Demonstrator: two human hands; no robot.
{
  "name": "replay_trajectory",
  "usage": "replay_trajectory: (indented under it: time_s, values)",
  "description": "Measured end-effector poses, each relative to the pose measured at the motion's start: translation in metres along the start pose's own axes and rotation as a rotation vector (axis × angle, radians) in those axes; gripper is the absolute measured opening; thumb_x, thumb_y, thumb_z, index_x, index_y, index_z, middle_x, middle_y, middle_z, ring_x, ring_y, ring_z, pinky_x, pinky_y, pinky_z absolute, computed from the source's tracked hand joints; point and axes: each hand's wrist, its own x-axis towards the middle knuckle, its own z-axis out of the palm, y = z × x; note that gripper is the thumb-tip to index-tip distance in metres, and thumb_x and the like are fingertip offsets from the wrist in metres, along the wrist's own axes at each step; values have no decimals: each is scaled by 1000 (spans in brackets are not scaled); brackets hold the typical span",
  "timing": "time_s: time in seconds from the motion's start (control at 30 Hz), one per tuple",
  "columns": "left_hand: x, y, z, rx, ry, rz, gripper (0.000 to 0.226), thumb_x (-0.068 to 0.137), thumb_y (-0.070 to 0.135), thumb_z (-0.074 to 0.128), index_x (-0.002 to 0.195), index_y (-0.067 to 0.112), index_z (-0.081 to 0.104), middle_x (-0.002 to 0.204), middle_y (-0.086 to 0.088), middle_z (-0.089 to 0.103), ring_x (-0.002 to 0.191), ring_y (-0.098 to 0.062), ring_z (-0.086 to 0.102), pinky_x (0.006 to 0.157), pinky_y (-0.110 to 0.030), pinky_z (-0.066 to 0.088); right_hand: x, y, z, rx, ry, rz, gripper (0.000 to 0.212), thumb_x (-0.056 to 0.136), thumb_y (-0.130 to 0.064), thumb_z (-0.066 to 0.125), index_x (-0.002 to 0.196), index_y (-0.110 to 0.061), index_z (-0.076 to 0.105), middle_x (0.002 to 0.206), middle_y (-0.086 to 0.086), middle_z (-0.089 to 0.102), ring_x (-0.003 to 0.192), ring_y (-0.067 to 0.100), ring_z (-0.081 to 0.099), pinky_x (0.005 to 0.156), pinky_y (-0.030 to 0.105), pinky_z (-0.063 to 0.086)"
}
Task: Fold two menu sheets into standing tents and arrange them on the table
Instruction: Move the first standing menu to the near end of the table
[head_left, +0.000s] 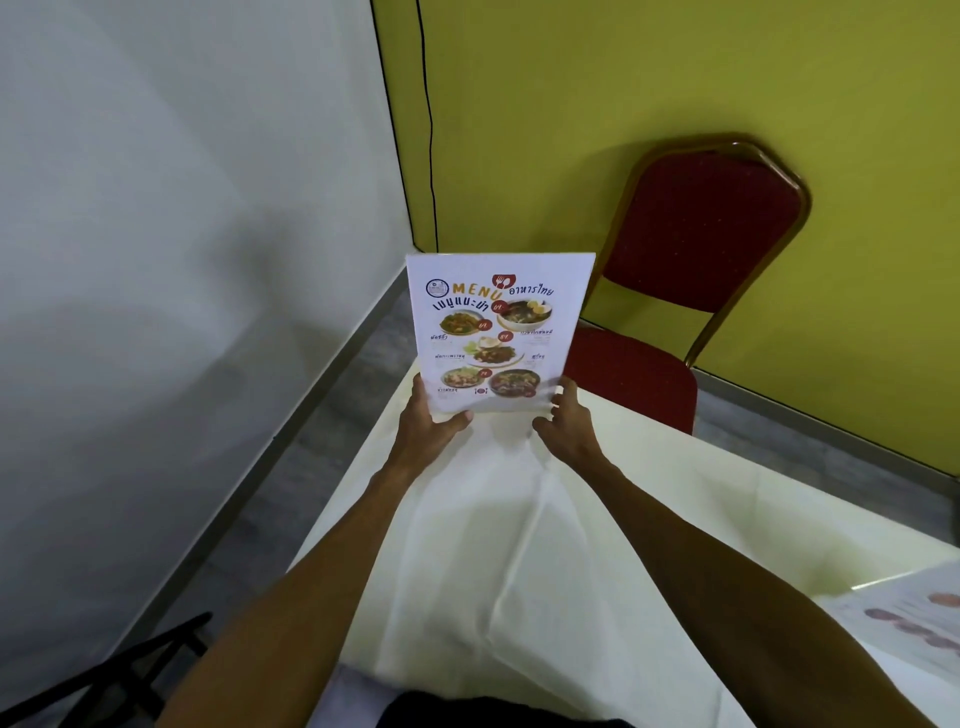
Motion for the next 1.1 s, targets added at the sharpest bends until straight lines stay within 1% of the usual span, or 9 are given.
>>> replay_trajectory:
  time_s: [0.1,0.27,0.4,0.47,0.7,0.8,0.9,1.0,1.1]
  values:
    - [4,-5,-2,7,4,3,82,73,37,80,141,31,34,137,7,56,122,-12,58,96,-35,54,5,-3,1,2,-9,12,62,68,-8,59,125,-15,36,119,14,64,100,37,65,85,44,56]
    - [3,-8,0,33,31,3,83,73,37,79,142,28,34,138,4,55,123,-14,57,99,-40,53,6,-3,0,-23,-33,-8,67,74,-2,62,132,-15,32,125,15,62,104,37,63,88,44,55]
    - [1,-11,0,64,44,7,86,72,41,79,143,30,33,140,4,53,126,-15,54,103,-46,50,4,-2,-1,-59,-40,-35,72,77,-1,61,139,-13,26,126,16,62,104,38,63,83,35,52]
    - [0,-9,0,73,52,11,86,71,42,79,143,31,34,140,3,52,126,-15,53,104,-44,49,3,-2,-2,-70,-45,-41,72,77,-2,61,139,-12,26,126,16,62,104,39,63,83,36,52]
    - [-8,-4,-3,75,53,1,85,71,37,78,141,36,31,142,5,51,125,-11,52,98,-25,43,2,1,-1,-90,-72,-46,74,74,-4,62,137,-17,25,123,16,64,99,39,64,80,36,53]
    - [-8,-6,-4,59,36,-33,87,72,32,79,143,37,28,145,7,47,128,-10,49,101,-32,44,4,3,2,-82,-76,-29,73,77,-4,63,139,-15,25,128,16,61,104,38,62,82,33,52]
    - [-7,-12,-2,86,19,-94,90,75,31,81,146,32,26,148,4,45,132,-17,48,105,-39,43,4,3,8,-65,-69,4,72,80,-3,63,141,-10,23,129,16,58,110,38,59,81,30,48]
    - [-8,-16,1,123,8,-133,85,81,23,80,147,25,27,148,1,45,133,-22,46,101,-32,40,3,2,15,-42,-61,33,77,80,-4,64,143,-9,20,132,16,56,113,38,58,83,31,47]
    - [-9,-16,1,128,4,-136,82,82,22,79,147,23,28,147,-1,46,133,-23,47,99,-30,39,3,0,18,-46,-53,55,78,80,-6,64,143,-8,19,133,16,56,114,38,58,85,33,48]
